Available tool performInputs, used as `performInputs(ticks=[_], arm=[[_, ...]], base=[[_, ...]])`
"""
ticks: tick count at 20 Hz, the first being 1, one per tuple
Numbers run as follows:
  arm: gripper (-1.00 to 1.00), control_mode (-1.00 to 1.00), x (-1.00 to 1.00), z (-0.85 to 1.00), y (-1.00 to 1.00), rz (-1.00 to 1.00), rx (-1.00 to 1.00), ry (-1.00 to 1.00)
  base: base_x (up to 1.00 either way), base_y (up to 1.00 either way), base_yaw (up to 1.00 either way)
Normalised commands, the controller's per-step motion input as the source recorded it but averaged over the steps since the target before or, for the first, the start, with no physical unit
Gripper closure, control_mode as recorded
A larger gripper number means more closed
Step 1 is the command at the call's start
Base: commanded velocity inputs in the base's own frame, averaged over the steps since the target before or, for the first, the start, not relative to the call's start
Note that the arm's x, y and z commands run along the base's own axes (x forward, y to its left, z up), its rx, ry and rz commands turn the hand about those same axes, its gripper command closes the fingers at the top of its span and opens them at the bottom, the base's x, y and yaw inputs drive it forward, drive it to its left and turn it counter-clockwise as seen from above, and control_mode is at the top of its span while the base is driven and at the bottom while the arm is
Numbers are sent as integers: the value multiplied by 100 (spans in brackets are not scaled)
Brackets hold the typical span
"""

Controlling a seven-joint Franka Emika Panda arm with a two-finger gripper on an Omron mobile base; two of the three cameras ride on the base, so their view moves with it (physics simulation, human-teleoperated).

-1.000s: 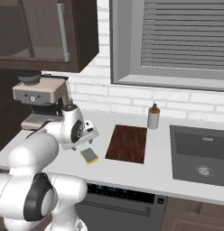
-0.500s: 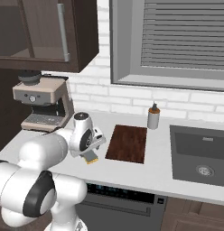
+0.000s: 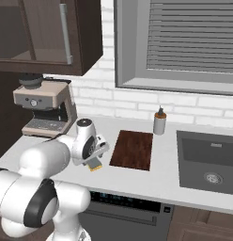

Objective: Pick up the sponge from the counter and clean the cutting board by briefly scrubbing or pressing down on the cutting board. Once finished, release the sponge.

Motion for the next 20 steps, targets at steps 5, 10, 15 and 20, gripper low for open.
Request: performInputs(ticks=[5, 10, 15, 20], arm=[[-100, -100, -1, 0, 5, 0, 0, 3], [-100, -100, 2, -22, 0, 0, 0, 0], [-100, -100, 3, -34, 0, 0, 0, 0], [-100, -100, 0, 0, 0, 0, 0, 0]], base=[[0, 0, 0], [0, 0, 0], [0, 0, 0], [0, 0, 0]])
